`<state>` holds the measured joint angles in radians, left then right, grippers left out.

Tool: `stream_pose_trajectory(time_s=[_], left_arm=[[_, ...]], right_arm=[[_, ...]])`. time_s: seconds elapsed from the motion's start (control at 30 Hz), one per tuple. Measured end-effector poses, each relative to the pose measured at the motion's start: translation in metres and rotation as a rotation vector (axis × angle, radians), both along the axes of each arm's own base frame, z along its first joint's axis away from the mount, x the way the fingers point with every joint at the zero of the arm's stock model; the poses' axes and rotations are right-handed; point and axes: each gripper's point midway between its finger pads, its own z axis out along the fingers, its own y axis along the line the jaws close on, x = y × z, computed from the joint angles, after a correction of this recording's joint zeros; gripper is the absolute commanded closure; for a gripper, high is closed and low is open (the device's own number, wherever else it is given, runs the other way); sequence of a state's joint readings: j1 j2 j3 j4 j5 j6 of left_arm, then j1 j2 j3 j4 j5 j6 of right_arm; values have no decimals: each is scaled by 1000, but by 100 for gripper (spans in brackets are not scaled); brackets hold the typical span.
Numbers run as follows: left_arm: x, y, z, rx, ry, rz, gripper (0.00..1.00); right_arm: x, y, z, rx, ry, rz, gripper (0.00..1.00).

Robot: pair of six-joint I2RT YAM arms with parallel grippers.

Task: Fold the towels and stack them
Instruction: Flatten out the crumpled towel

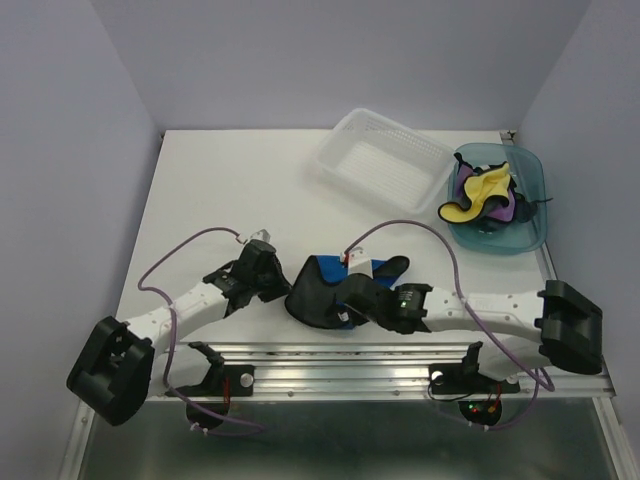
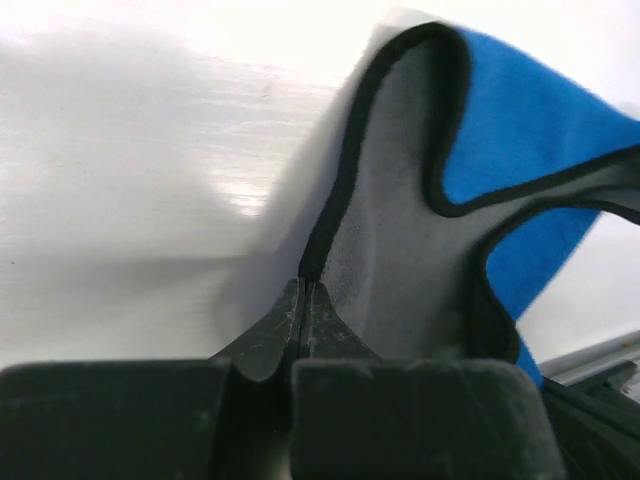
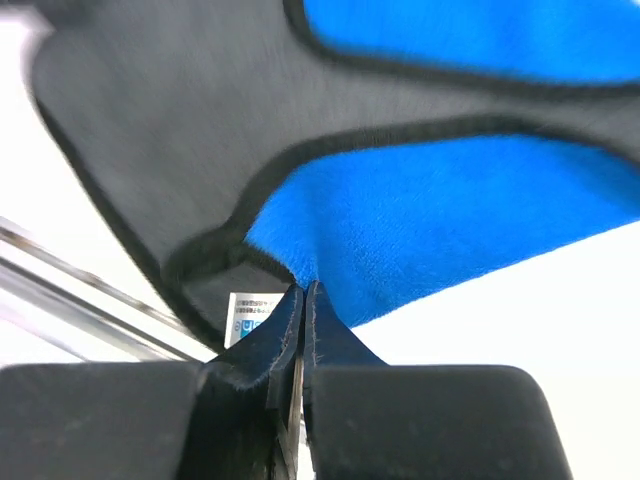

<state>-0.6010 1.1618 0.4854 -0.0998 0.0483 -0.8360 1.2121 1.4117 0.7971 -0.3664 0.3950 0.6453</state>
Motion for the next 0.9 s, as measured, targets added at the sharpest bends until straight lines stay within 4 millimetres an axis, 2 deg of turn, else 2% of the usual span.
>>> stream_pose_trajectory(time_s=[0.07, 0.13, 0.2, 0.23, 0.37, 0.4, 0.47, 0.53, 0.6, 0.73, 0.83, 0.9], left_arm=[[1, -3, 11, -29, -31, -7, 100], [4, -7, 30, -77, -87, -15, 100], [6, -10, 51, -120, -148, -18, 100], [8, -11, 62, -143, -180, -20, 100], [15, -13, 127, -238, -341, -8, 100], [17, -12, 142, -253, -375, 3, 100], [20, -7, 189, -301, -475, 33, 100], [23, -1, 219, -322, -537, 68, 100], [28, 8, 247, -328, -594, 119, 100], [44, 24, 269, -270, -625, 228, 100], [63, 32, 264, -196, -604, 296, 100], [79, 39, 256, -133, -573, 340, 100]], right_arm=[[7, 0, 26, 72, -53, -34, 99], [12, -1, 48, 131, -100, -58, 99], [18, -2, 80, 220, -155, -81, 99], [21, -3, 104, 295, -197, -93, 99], [27, -7, 178, 494, -308, -121, 99], [28, -7, 193, 528, -328, -124, 99], [32, -8, 218, 574, -361, -137, 99], [38, -9, 242, 607, -406, -159, 99], [45, -11, 255, 611, -446, -191, 99], [64, -12, 269, 569, -522, -252, 99], [94, -11, 268, 526, -534, -299, 99], [130, -15, 263, 507, -523, -343, 99]])
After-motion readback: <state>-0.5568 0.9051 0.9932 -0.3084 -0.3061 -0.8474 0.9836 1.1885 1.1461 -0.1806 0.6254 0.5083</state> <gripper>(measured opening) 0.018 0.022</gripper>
